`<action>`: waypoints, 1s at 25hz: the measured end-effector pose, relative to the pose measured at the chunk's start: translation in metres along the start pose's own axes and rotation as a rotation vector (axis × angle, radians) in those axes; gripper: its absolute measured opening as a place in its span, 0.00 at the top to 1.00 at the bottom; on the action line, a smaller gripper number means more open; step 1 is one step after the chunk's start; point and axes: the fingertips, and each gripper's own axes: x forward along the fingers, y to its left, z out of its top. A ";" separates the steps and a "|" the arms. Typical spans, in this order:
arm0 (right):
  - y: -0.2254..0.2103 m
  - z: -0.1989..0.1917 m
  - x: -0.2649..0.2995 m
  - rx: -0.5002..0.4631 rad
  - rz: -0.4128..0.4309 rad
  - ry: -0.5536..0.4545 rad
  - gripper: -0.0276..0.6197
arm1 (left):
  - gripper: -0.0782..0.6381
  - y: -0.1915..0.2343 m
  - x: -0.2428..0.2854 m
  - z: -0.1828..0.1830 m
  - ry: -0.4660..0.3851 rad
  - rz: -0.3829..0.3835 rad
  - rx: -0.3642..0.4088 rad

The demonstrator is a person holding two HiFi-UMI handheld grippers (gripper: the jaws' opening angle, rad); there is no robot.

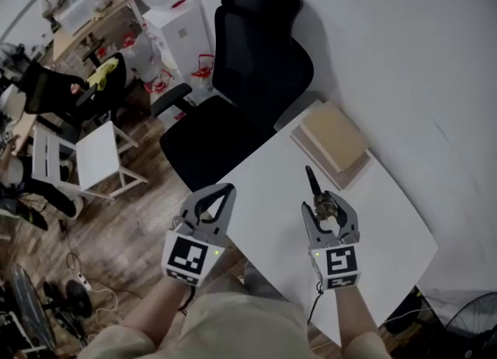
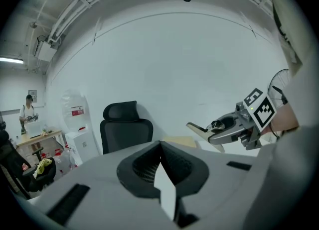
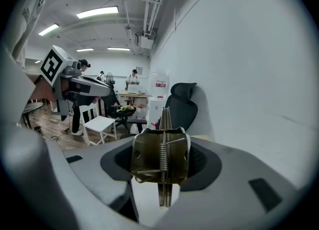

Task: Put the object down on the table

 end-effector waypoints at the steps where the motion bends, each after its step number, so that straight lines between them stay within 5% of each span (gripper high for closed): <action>1: -0.005 -0.004 0.010 0.000 0.004 0.011 0.61 | 0.86 0.002 0.011 -0.002 0.004 -0.005 0.007; 25: -0.036 -0.091 0.148 -0.192 0.030 0.326 0.61 | 0.86 0.020 0.141 -0.073 0.185 -0.164 -0.027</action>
